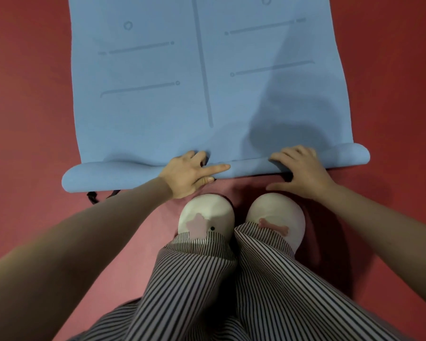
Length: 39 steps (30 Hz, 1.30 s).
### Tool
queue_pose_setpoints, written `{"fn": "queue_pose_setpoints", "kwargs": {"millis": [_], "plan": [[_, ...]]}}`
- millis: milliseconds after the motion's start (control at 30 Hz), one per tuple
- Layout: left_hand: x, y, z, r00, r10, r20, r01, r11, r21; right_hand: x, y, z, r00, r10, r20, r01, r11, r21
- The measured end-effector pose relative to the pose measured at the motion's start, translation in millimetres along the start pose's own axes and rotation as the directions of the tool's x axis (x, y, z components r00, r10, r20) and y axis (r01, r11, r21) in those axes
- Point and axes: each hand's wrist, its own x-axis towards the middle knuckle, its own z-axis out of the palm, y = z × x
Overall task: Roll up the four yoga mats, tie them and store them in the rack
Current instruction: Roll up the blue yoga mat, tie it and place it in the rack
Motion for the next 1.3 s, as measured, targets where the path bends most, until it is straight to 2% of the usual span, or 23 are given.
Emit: {"fn": "queue_pose_setpoints", "kwargs": {"millis": [67, 200, 333, 400, 467, 533, 600, 667, 733, 833, 933, 1000, 1100, 1167, 1200, 1233, 1300], "plan": [[0, 0, 0, 1.000, 0.008, -0.009, -0.008, 1.000, -0.010, 6, -19, 5, 0.999, 0.039, -0.018, -0.039, 0.999, -0.029], [1, 1, 1, 1.000, 0.006, -0.021, -0.006, 1.000, -0.025, 27, -54, 26, 0.991, 0.024, -0.129, -0.023, 1.000, 0.010], [0, -2, 2, 1.000, 0.001, 0.005, -0.001, 1.000, -0.009, 37, -51, 30, 0.989, 0.107, -0.105, -0.090, 0.983, 0.158], [1, -1, -5, 0.994, -0.069, 0.080, 0.072, 0.997, -0.034, 44, -48, 27, 0.982, 0.168, -0.089, -0.142, 0.960, 0.240], [-1, 2, -12, 0.950, -0.222, 0.220, 0.240, 0.969, -0.060, 51, -49, 25, 0.977, 0.211, -0.038, -0.193, 0.945, 0.264], [-8, 1, -20, 0.910, -0.314, 0.270, 0.345, 0.935, -0.078, 54, -50, 24, 0.971, 0.239, 0.003, -0.231, 0.936, 0.266], [-26, -3, -28, 0.915, -0.357, 0.186, 0.378, 0.921, -0.092, 55, -49, 22, 0.967, 0.253, 0.023, -0.249, 0.924, 0.290], [-49, -10, -23, 0.928, -0.372, -0.027, 0.373, 0.927, 0.050, 55, -49, 21, 0.966, 0.259, 0.026, -0.254, 0.919, 0.300], [-63, -8, -18, 0.878, -0.448, -0.171, 0.476, 0.855, 0.205, 55, -50, 21, 0.965, 0.260, 0.023, -0.255, 0.923, 0.290], [-69, 4, -10, 0.792, -0.565, -0.231, 0.608, 0.761, 0.226, 53, -51, 22, 0.962, 0.272, 0.026, -0.267, 0.917, 0.295], [-72, 9, -8, 0.781, -0.574, -0.248, 0.612, 0.782, 0.120, 52, -51, 22, 0.964, 0.264, 0.028, -0.259, 0.911, 0.321], [-73, 8, -13, 0.797, -0.566, -0.210, 0.584, 0.811, 0.033, 52, -52, 21, 0.963, 0.269, 0.027, -0.262, 0.906, 0.331], [-71, 5, -23, 0.788, -0.610, -0.082, 0.603, 0.792, -0.089, 51, -52, 20, 0.961, 0.277, 0.027, -0.269, 0.901, 0.341], [-69, 0, -22, 0.743, -0.667, 0.053, 0.669, 0.739, -0.078, 51, -53, 20, 0.958, 0.285, 0.033, -0.279, 0.896, 0.346], [-69, -2, -20, 0.740, -0.669, 0.074, 0.673, 0.736, -0.079, 52, -53, 20, 0.957, 0.289, 0.035, -0.283, 0.895, 0.346], [-68, -2, -18, 0.749, -0.659, 0.072, 0.663, 0.744, -0.083, 52, -54, 20, 0.955, 0.295, 0.032, -0.288, 0.894, 0.344], [-68, 0, -11, 0.789, -0.613, -0.036, 0.611, 0.790, -0.054, 53, -54, 19, 0.951, 0.309, 0.025, -0.299, 0.893, 0.336]]}}
